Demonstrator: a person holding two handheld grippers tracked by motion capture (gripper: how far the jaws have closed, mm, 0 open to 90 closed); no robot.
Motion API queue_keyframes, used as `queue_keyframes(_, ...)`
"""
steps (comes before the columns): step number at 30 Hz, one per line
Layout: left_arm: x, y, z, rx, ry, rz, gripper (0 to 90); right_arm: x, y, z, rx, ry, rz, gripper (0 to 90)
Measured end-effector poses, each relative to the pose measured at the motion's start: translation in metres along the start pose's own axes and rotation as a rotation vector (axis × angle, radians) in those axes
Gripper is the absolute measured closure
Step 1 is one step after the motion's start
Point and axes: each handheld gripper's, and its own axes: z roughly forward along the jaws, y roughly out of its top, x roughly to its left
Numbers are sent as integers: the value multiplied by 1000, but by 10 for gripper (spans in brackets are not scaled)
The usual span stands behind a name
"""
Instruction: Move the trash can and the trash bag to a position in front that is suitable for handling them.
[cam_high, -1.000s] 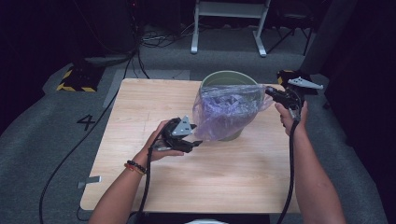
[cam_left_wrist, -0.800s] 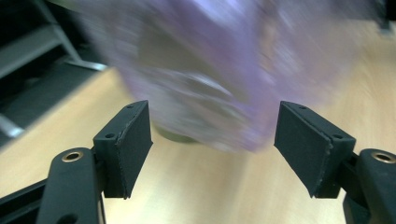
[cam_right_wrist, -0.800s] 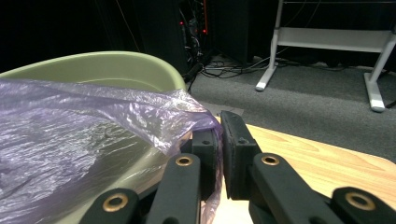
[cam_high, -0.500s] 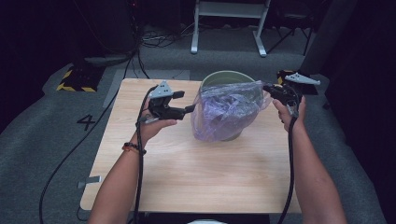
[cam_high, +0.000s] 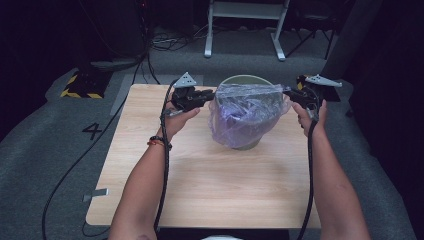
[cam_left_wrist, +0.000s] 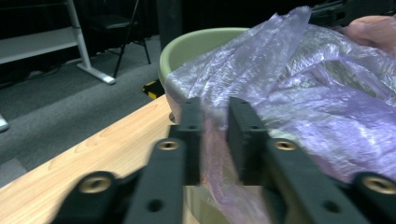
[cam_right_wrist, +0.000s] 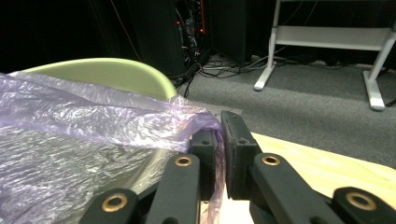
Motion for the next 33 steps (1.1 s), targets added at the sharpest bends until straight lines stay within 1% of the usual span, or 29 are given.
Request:
queue_keyframes(1,2,1,2,1,-6,-3,857,-1,0,1,2,0,8,844)
queue_keyframes(2,3,1,4,-4,-6,-8,885,-3,0,2,5,-1,17,845)
queue_keyframes(3,3,2,6,0,2,-1,897,-3,0,3,9,0,21,846)
queue_keyframes(4,3,2,9,5,11,-2,898,-4,-1,5,16,-2,23,846)
queue_keyframes(5,4,2,11,10,7,-3,899,-4,-2,7,24,-1,22,848)
queue_keyframes(7,4,2,16,13,18,-4,900,-5,-4,11,38,-1,27,854)
queue_keyframes(9,5,1,19,9,13,-28,900,-7,-7,15,47,3,39,861)
queue_keyframes(11,7,0,23,12,18,-35,900,-8,-10,18,54,21,59,868)
queue_keyframes(13,7,-2,24,7,8,-51,900,-8,-13,23,75,49,70,875)
queue_keyframes(15,7,-4,23,7,2,-53,900,-7,-16,25,74,79,74,892)
queue_keyframes(17,8,-6,22,13,-8,-53,900,-8,-19,25,68,96,86,894)
queue_keyframes(18,8,-7,21,17,-8,-45,900,-8,-20,25,68,109,90,896)
queue_keyframes(19,8,-8,21,15,-8,-49,900,-8,-22,25,77,132,87,898)
queue_keyframes(20,9,-9,19,13,-18,-51,900,-8,-22,24,75,139,83,899)
queue_keyframes(22,9,-11,14,9,-50,-51,900,-6,-24,23,79,163,64,900)
queue_keyframes(23,9,-13,10,10,-67,-34,900,-5,-24,22,84,175,53,900)
queue_keyframes(25,7,-15,4,10,-89,-15,900,-3,-27,20,87,209,35,900)
queue_keyframes(26,6,-16,1,11,-91,-1,900,-2,-28,18,87,225,32,900)
queue_keyframes(27,4,-17,-3,12,-98,1,900,0,-29,16,86,241,26,900)
queue_keyframes(29,2,-19,-10,5,-99,21,900,4,-32,12,86,274,8,900)
queue_keyframes(30,1,-20,-13,4,-104,25,900,6,-34,9,85,302,-9,900)
queue_keyframes(33,1,-22,-17,1,-104,25,900,10,-36,4,88,327,-33,900)
